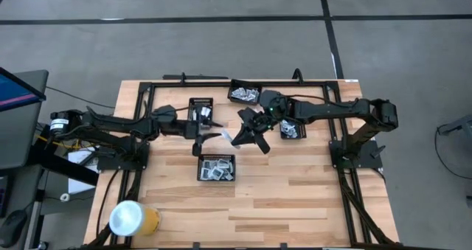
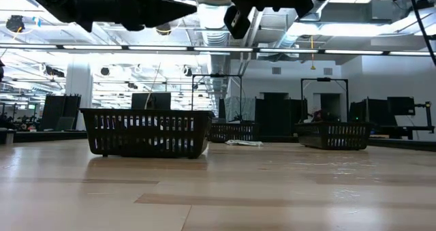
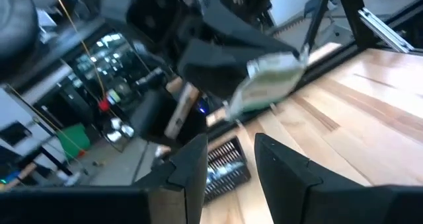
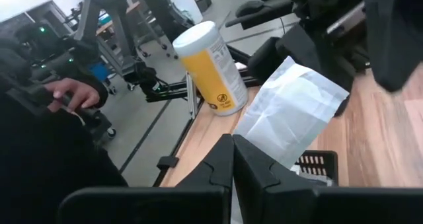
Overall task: Pick & Place First Aid Supplies
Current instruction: Put the green bandage into the left black bin
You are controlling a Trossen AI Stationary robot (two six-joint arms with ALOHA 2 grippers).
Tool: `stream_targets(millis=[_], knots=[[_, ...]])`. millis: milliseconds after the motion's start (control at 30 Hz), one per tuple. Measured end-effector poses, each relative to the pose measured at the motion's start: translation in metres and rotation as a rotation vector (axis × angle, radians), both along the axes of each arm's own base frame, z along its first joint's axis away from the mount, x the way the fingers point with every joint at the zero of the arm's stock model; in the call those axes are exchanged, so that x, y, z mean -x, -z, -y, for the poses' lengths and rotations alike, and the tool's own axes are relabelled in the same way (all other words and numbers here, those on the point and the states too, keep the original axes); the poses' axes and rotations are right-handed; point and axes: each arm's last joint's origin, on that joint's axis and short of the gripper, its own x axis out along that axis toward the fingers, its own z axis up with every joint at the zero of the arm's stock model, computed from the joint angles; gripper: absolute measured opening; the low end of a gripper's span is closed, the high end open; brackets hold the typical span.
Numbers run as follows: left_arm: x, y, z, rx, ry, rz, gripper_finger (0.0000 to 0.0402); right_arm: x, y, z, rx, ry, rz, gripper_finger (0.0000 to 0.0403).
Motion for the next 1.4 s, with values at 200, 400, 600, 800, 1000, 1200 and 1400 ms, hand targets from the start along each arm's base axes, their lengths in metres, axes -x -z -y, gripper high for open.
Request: stream_targets(millis=[200,400,600,800,1000,1200,1400], knots=[[0.001,-0.006,0.000,-0.009,0.001,0.065,0.0127,0.000,0.001,-0.001,-0.025,-0.024,-0.010,0.0000],[0.001,-0.007,0.009,-0.011,0.049,0.076,0.0127,-0.001,0.002,-0.001,-0.026,-0.024,-0.014,0.0000],[0.001,-0.007,0.012,-0.011,0.065,0.077,0.0127,-0.001,0.002,0.000,-0.025,-0.022,-0.014,0.0000],[0.000,-0.007,0.013,-0.015,0.089,0.082,0.0127,-0.001,0.001,0.000,-0.025,-0.019,-0.010,0.0000],[-0.008,-0.003,0.012,0.009,0.135,0.079,0.0127,-0.001,0.001,0.000,-0.023,-0.018,-0.002,0.0000],[-0.017,-0.006,0.011,0.013,0.178,0.076,0.0127,-0.001,0.001,0.000,-0.023,-0.017,-0.003,0.0000],[-0.018,-0.006,0.011,0.017,0.179,0.073,0.0109,-0.001,0.001,0.000,-0.022,-0.014,-0.003,0.0000]])
